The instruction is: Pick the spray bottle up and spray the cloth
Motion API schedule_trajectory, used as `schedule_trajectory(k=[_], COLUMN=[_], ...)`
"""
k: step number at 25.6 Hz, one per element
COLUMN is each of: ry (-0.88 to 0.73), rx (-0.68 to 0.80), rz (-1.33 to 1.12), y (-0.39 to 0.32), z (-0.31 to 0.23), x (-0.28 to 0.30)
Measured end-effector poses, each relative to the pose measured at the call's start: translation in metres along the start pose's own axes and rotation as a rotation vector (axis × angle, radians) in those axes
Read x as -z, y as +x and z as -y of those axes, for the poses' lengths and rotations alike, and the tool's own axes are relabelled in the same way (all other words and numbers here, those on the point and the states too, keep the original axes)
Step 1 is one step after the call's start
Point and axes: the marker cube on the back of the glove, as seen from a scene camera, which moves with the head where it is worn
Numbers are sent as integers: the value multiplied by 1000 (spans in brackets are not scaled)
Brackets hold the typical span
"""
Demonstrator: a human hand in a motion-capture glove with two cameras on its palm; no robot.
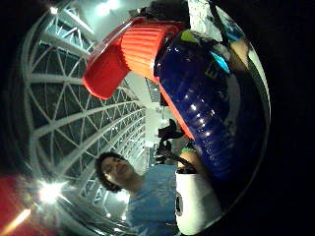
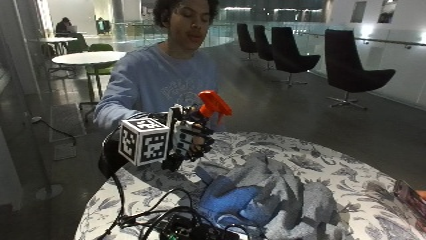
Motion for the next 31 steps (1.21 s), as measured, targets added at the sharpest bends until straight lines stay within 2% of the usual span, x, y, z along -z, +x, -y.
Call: schedule_trajectory(k=[14, 31], ry=[-185, -231], rx=[-207, -358], rz=[-64, -126], y=[-10, -7], z=[17, 26], x=[-27, -38])
